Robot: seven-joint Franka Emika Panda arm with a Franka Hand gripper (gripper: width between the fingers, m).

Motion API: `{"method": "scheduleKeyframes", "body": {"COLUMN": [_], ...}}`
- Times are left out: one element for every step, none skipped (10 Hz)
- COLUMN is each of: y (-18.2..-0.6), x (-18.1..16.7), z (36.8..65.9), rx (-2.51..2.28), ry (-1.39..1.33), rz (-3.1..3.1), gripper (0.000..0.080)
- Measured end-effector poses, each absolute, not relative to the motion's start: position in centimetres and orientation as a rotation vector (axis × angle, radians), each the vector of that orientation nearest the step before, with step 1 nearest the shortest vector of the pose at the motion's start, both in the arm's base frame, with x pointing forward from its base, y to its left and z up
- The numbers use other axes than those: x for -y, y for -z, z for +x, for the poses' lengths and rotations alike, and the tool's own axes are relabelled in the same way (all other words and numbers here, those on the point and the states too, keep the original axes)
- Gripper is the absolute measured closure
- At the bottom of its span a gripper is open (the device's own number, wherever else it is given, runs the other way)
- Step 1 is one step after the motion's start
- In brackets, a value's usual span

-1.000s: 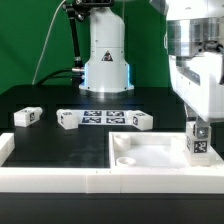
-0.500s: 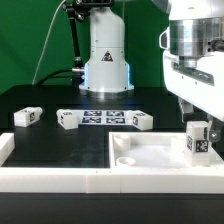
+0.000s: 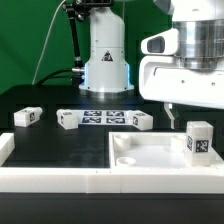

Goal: Assemble one leg

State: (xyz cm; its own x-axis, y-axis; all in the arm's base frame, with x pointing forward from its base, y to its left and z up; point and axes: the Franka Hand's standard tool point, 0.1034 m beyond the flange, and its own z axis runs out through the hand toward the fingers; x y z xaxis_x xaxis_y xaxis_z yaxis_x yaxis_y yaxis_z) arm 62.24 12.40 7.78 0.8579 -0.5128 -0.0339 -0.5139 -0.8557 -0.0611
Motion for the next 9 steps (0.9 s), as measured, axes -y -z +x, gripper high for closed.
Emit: {"method": "scheduleKeyframes", "body": {"y": [-7.76, -7.76, -7.75, -7.75, -7.75, -7.75, -7.75, -7.75, -7.75], "x": [-12.44, -12.4, -12.25, -12.01, -11.96, -11.89, -11.89, -11.9, -11.9], "z": [62.21, 62.21, 62.23, 62.28, 62.28, 62.29, 62.29, 62.29, 62.29], "rx": [-0.654, -0.504, -0.368, -0.224, -0.166, -0.103, -0.106, -0.119, -0.174], "ry": [-0.017, -0.011, -0.005, -0.001, 0.0, 0.002, 0.002, 0.002, 0.0], "rz": [-3.011, -3.045, -3.07, -3.084, -3.088, -3.093, -3.093, -3.092, -3.089], "gripper": [0.0151, 0.0151, 0.0151, 0.0151, 0.0151, 0.0151, 0.0272, 0.0272, 0.0454]}}
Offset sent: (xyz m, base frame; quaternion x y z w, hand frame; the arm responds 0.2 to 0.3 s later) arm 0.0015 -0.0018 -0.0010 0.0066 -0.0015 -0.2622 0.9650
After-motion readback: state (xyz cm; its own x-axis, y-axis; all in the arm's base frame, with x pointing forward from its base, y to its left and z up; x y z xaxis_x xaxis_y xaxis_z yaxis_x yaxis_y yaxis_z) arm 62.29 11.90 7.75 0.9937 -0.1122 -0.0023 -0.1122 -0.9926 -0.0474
